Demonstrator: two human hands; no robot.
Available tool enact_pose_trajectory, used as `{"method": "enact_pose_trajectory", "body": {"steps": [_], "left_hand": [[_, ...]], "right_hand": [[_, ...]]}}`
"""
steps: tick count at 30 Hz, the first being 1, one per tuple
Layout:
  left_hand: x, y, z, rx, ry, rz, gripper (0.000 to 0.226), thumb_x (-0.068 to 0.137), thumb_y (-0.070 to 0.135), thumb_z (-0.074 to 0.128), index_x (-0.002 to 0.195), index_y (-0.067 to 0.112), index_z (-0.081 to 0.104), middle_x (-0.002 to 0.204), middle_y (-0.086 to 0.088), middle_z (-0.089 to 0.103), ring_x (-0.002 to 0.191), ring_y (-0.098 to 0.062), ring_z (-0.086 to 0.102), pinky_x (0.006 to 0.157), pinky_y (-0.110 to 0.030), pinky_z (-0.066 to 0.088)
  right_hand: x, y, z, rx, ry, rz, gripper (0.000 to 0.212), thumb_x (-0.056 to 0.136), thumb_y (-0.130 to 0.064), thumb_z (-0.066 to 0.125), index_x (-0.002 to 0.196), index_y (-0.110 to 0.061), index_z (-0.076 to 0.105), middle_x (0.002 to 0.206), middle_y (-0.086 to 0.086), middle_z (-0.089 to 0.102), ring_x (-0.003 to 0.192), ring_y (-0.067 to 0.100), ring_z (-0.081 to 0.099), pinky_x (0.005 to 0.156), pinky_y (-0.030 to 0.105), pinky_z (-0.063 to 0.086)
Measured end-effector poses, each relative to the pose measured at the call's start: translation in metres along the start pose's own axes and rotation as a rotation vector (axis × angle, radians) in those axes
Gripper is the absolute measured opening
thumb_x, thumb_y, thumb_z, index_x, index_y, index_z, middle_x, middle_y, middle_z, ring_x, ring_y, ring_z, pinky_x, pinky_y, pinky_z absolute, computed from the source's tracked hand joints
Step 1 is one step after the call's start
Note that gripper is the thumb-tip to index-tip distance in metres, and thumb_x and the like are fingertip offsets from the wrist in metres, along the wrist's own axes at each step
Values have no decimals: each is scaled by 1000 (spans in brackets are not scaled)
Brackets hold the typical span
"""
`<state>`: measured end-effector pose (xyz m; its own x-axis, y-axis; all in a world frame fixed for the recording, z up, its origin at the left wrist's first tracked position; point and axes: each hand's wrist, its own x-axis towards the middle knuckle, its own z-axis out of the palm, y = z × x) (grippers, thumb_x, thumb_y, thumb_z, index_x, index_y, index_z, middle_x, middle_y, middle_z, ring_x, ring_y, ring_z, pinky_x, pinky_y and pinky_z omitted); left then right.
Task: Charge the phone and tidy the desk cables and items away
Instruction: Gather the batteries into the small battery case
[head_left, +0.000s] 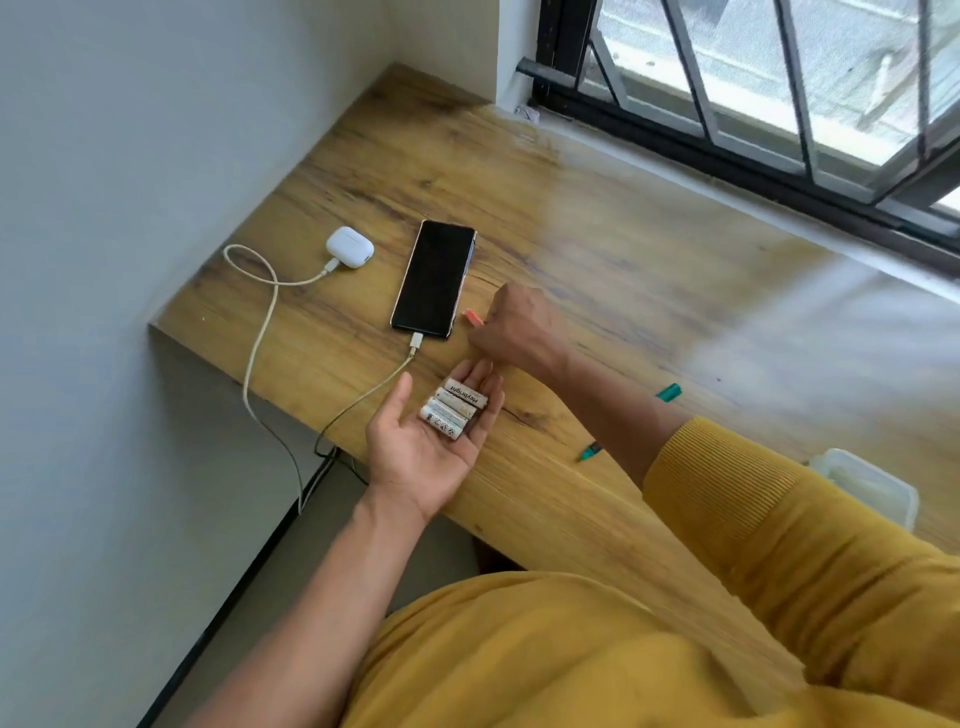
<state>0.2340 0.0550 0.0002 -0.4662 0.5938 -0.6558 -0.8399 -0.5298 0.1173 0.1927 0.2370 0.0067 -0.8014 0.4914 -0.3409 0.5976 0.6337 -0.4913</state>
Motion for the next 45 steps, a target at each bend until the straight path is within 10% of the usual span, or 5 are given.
{"method": "enact_pose_trajectory", "body": {"steps": [11,20,28,33,45], "left_hand": [[9,-15,18,120,-40,-82,67,105,49,54,144,-5,57,144,-25,63,134,-41,62,120,-52,43],[12,-56,52,261,-161,-256,66,106,54,48,110,-5,77,108,-20,77,92,-33,79,69,-39,66],[10,-103,68,346,-263,-395,64,105,54,50,125,-3,72,128,-18,70,116,-32,70,93,-40,62],[2,-137,79,328,-306,-458,69,108,49,48,151,-5,50,134,-24,65,114,-39,71,84,-44,64],[-13,-202,80,371,-318,-572,69,108,49,49,141,-11,54,140,-29,58,124,-45,64,109,-37,50]], "right_hand": [[-89,33,-52,247,87,-177,7,87,-23,77,88,-17,74,81,-2,71,69,10,60,56,22,44],[-146,66,-49,16,286,-60,19,84,-44,72,91,-26,68,81,-11,64,78,13,59,60,31,41],[-191,103,-65,35,468,-7,23,90,-50,72,94,-29,67,85,-15,53,76,12,48,55,21,28],[-212,129,-70,69,535,103,18,88,-45,74,102,-32,74,87,-13,59,82,15,63,66,31,48],[-260,190,-84,172,692,180,20,79,-44,85,91,-31,75,92,-9,61,91,15,59,68,32,48]]}}
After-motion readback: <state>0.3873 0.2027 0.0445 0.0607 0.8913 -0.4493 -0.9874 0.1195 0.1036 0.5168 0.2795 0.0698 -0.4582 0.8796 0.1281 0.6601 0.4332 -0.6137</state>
